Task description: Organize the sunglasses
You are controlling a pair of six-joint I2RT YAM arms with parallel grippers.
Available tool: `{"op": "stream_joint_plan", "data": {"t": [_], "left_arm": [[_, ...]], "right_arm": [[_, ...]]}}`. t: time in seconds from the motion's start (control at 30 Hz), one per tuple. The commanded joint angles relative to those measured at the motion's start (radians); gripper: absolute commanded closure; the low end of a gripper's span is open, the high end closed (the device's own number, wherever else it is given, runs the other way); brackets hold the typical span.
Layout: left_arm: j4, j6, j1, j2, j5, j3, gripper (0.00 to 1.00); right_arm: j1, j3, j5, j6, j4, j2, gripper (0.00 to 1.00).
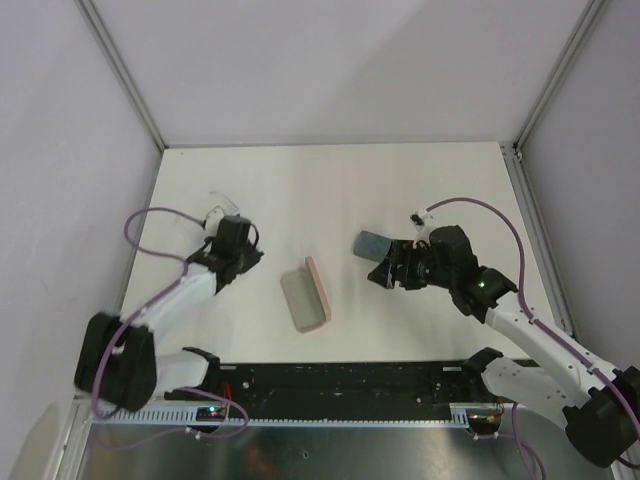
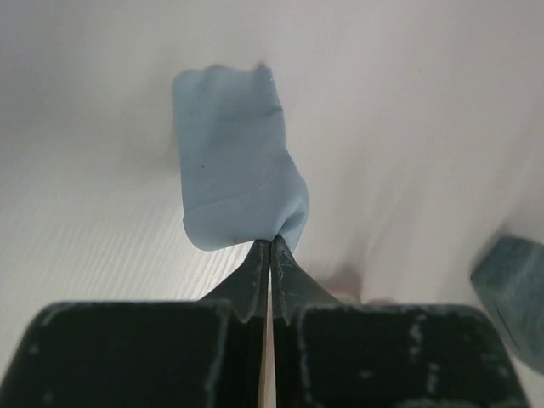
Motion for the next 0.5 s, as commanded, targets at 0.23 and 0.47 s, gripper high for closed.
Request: {"op": "stream_joint_plan", "data": {"t": [0.23, 0.47], "left_arm": [[-0.037, 0.056, -0.1, -0.516, 0.404, -0.326, 1.0], [-0.04, 0.111, -0.124, -0.512, 0.551, -0.313, 1.0]], "right_arm": [[0.089, -0.036, -0.012, 0.056, 0.124, 0.045, 0.23], [0.198, -0.035, 0.044, 0.088, 0.249, 0.175, 0.22]]}}
